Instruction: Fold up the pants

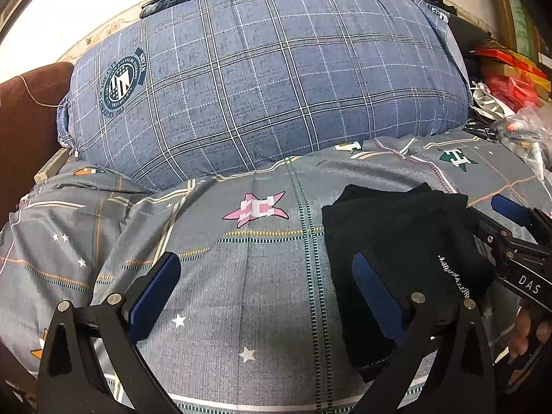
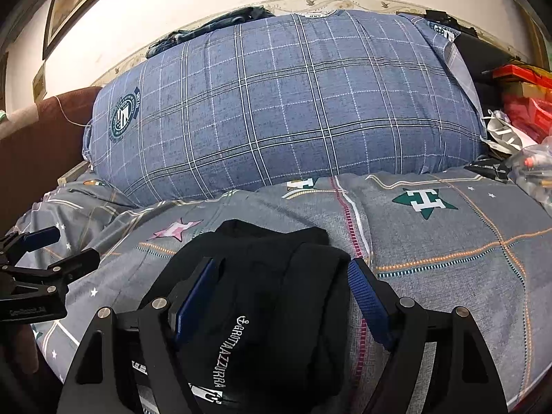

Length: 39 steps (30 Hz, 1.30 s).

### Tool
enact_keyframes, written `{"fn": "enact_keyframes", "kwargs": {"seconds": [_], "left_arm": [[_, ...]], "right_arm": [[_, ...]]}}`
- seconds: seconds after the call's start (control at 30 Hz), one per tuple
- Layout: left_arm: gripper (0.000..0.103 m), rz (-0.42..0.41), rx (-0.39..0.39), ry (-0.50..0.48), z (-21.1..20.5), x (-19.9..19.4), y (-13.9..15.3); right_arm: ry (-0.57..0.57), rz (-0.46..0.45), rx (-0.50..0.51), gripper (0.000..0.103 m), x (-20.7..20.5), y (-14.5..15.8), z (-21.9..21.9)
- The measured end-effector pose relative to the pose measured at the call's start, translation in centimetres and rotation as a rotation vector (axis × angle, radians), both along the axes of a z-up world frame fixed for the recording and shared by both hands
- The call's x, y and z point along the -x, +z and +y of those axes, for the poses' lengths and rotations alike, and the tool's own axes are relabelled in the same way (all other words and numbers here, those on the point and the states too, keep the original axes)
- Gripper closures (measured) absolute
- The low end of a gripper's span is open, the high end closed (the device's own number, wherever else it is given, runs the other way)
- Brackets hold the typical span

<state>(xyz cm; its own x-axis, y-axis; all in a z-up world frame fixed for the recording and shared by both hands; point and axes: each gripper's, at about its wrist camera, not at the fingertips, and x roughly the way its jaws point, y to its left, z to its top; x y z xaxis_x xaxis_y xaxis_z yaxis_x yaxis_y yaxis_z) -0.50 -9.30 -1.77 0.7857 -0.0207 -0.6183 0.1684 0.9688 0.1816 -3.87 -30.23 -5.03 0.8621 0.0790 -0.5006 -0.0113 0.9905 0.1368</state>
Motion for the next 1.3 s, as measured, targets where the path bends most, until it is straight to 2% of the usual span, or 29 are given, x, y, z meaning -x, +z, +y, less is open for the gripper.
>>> {"fn": "enact_keyframes", "kwargs": {"seconds": [0.7, 1.03, 1.3], "left_arm": [[0.002, 0.050, -0.006, 0.023, 0.4, -0.6, -1.5], [0.002, 0.085, -0.005, 0.031, 0.4, -1.0, -2.2], [0.002, 0.103, -0.011, 0.029, -0.1, -0.9, -2.6]], "right_arm": [[0.008, 0.024, 0.037, 0.023, -0.4, -0.3, 0.5], [0.016, 0.023, 0.113, 0.023, -0.4, -0.4, 1.7], [-0.013, 0.014, 0.125, 0.023, -0.3, -0.1, 1.5]]}}
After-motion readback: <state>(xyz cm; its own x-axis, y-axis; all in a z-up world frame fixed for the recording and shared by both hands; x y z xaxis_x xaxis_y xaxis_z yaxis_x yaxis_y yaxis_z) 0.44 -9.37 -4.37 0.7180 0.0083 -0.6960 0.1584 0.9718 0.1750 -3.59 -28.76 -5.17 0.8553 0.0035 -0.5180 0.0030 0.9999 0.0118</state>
